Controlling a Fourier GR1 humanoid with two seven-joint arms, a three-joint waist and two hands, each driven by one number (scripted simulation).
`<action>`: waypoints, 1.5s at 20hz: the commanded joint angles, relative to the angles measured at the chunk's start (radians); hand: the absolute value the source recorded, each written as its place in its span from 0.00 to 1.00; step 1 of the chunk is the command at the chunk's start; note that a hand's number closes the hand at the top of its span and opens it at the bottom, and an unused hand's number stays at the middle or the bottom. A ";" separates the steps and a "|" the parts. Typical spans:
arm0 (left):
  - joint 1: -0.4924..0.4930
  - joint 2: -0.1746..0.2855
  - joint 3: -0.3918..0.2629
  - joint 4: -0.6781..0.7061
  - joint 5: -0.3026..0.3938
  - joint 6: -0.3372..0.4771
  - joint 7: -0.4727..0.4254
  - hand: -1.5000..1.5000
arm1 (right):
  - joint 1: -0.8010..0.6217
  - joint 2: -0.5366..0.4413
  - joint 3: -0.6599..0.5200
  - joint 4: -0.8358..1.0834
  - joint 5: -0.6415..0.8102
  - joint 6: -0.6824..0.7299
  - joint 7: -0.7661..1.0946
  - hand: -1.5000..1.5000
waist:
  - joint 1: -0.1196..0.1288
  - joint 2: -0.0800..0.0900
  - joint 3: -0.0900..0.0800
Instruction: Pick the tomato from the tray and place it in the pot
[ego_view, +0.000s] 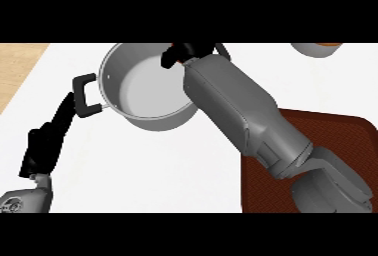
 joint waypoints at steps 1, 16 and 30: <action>-0.003 0.003 -0.001 0.014 -0.003 -0.006 -0.001 0.50 | 0.027 0.000 -0.071 0.038 -0.075 -0.052 -0.117 0.00 | 0.006 0.007 0.001; 0.003 0.012 0.001 -0.011 0.007 -0.026 0.011 0.50 | 0.027 0.000 -0.242 -0.107 -0.300 -0.394 -0.396 0.00 | 0.014 -0.005 0.002; 0.067 0.026 0.078 0.001 0.039 -0.022 0.017 0.50 | 0.296 0.000 -0.195 -0.321 -0.635 -0.287 -0.704 0.00 | -0.097 -0.040 0.002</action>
